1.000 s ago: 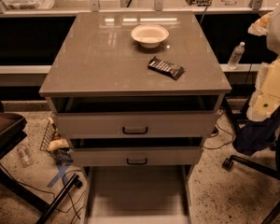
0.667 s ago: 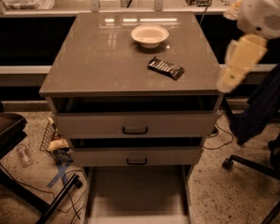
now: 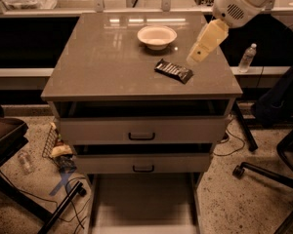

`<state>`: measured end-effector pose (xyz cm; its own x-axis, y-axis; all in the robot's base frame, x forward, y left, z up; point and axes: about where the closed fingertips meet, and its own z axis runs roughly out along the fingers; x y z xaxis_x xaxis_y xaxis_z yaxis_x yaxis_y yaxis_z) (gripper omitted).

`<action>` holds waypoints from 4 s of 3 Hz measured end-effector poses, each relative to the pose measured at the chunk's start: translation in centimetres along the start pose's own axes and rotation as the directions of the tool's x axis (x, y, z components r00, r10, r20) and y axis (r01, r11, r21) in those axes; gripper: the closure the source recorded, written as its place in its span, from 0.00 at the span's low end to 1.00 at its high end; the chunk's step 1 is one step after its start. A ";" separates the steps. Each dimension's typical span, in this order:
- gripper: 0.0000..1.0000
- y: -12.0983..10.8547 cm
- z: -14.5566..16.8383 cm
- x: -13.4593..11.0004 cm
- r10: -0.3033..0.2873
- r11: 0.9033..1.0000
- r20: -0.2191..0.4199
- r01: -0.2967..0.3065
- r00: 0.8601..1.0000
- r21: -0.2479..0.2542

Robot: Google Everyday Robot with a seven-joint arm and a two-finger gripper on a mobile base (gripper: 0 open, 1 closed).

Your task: Place rxbar chocolate into bottom drawer

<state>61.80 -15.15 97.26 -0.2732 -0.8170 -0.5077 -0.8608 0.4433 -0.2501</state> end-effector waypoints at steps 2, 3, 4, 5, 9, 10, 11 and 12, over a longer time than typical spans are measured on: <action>0.00 -1.3 7.7 -2.3 0.164 0.981 0.056 -0.169 0.985 0.098; 0.00 -1.5 8.2 -2.4 0.172 0.978 0.069 -0.179 0.983 0.109; 0.00 -1.4 9.2 -2.3 0.184 0.978 0.073 -0.190 0.980 0.085; 0.00 -1.4 12.3 -1.9 0.227 0.972 0.097 -0.231 0.969 0.031; 0.16 1.0 20.7 0.5 0.339 0.939 0.143 -0.326 0.930 -0.106; 0.39 1.1 20.7 0.5 0.340 0.939 0.141 -0.327 0.930 -0.108; 0.62 0.9 20.2 0.1 0.340 0.939 0.141 -0.327 0.930 -0.108; 0.86 0.8 19.9 -0.1 0.340 0.939 0.141 -0.327 0.930 -0.109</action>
Offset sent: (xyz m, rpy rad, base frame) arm 0.0754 0.0700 -0.0856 0.1067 -0.0874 -0.2542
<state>69.65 -7.40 80.66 -0.4861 -0.5573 -0.6732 -0.7656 0.6430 0.0205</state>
